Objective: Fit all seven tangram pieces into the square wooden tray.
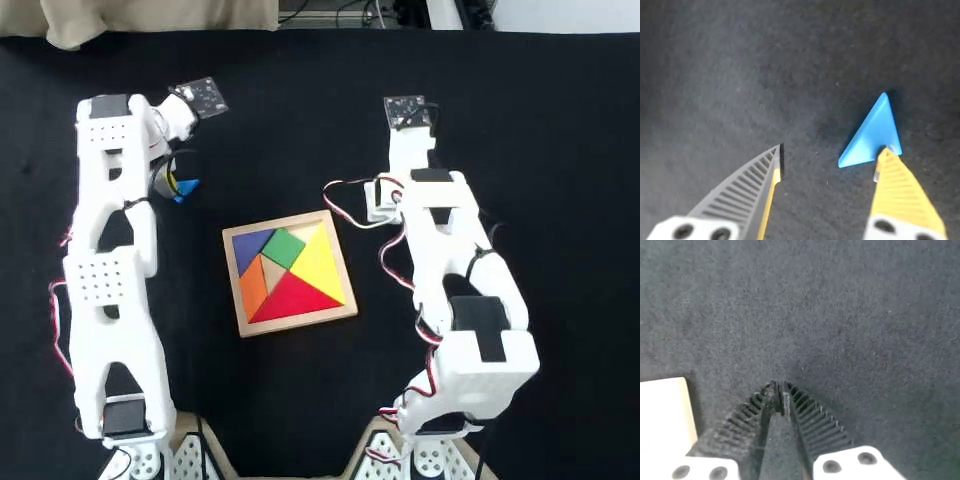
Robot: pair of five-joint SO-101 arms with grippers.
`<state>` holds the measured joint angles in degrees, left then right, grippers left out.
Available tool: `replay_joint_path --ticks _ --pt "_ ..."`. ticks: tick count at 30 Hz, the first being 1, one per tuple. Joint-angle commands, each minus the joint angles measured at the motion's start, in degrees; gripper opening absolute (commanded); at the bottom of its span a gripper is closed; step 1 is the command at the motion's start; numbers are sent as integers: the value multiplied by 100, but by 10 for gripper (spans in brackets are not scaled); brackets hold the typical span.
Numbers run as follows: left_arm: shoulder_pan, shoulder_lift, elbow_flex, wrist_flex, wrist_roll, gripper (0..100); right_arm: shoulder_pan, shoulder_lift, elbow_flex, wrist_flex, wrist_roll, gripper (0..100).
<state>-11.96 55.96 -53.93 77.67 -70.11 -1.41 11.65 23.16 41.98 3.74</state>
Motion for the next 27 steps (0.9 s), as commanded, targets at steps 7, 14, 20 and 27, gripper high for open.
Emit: replay_joint_path --ticks 7,14,20,27 --pt "321 1152 -2123 1785 -615 300 -97 -22 -321 -53 26 15" --pt "277 1530 -2844 2022 -695 300 -97 -22 -321 -53 26 15" --pt "259 1618 -2835 2022 -440 300 -97 -31 -321 -53 26 15" --pt "119 1565 -2888 1969 510 299 -97 -31 -321 -53 26 15"
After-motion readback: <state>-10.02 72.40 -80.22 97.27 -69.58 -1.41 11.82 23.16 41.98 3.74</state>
